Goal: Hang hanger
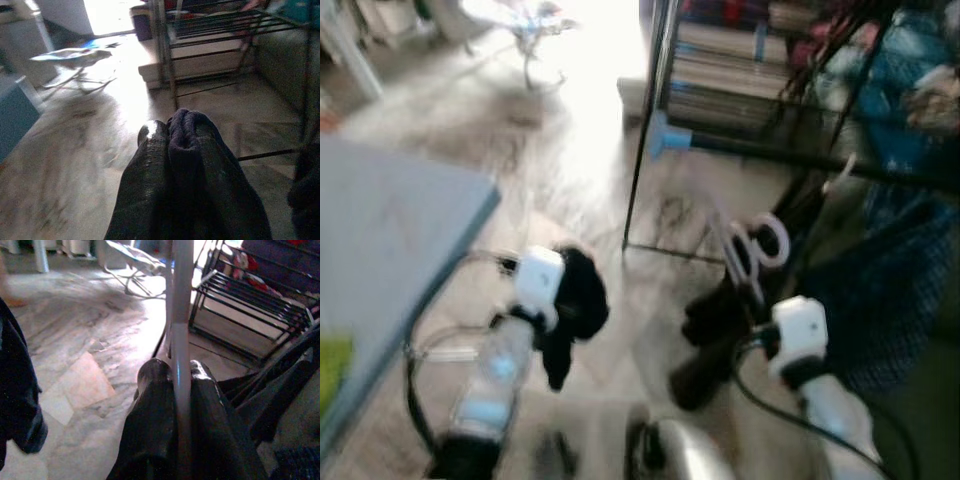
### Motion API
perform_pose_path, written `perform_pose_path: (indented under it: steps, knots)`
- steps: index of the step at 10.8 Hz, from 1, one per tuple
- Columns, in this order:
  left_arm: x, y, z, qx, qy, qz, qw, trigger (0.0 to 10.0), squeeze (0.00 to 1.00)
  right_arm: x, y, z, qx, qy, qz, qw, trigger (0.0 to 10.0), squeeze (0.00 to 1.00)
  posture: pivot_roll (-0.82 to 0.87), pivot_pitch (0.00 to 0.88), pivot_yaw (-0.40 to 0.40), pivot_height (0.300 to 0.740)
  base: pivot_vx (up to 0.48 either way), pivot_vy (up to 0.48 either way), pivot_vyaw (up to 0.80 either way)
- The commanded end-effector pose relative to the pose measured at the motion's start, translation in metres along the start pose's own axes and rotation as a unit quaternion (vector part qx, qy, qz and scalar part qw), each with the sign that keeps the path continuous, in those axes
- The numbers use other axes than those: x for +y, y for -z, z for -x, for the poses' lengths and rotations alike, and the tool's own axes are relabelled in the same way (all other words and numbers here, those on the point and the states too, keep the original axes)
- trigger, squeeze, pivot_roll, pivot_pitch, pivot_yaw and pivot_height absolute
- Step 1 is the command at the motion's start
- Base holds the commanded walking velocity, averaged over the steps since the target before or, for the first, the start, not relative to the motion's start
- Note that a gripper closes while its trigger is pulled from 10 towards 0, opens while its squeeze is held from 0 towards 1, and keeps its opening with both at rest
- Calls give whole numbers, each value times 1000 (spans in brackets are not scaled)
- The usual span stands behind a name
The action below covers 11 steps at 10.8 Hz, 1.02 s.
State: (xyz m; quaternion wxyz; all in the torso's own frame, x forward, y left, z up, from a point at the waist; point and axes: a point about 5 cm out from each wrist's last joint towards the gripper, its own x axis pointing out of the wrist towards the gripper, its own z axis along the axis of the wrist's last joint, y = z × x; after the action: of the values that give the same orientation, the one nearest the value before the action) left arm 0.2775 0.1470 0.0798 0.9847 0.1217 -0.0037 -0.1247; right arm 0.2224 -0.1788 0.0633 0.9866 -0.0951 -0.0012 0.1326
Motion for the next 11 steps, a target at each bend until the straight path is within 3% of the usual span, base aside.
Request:
perform_pose_path:
  steps: [1,5,8,11]
  knots:
    - [-5,-2,0,-6,6,3,1000,10000,0,-6,1,3,5,15,2,1000,10000,0,4,125,-84,740,-341,0,0]
    - [-6,-1,0,-5,8,2,1000,10000,0,-3,9,1,27,13,0,1000,10000,0,8,125,-84,740,-336,0,0]
    - [-4,1,2,0,5,8,1000,10000,0,-3,15,-3,49,26,-32,998,10000,0,13,128,-83,740,0,0,0]
    - [3,11,5,32,8,2,999,10000,0,-4,16,-10,58,39,-39,997,10000,0,26,121,-83,740,0,395,0]
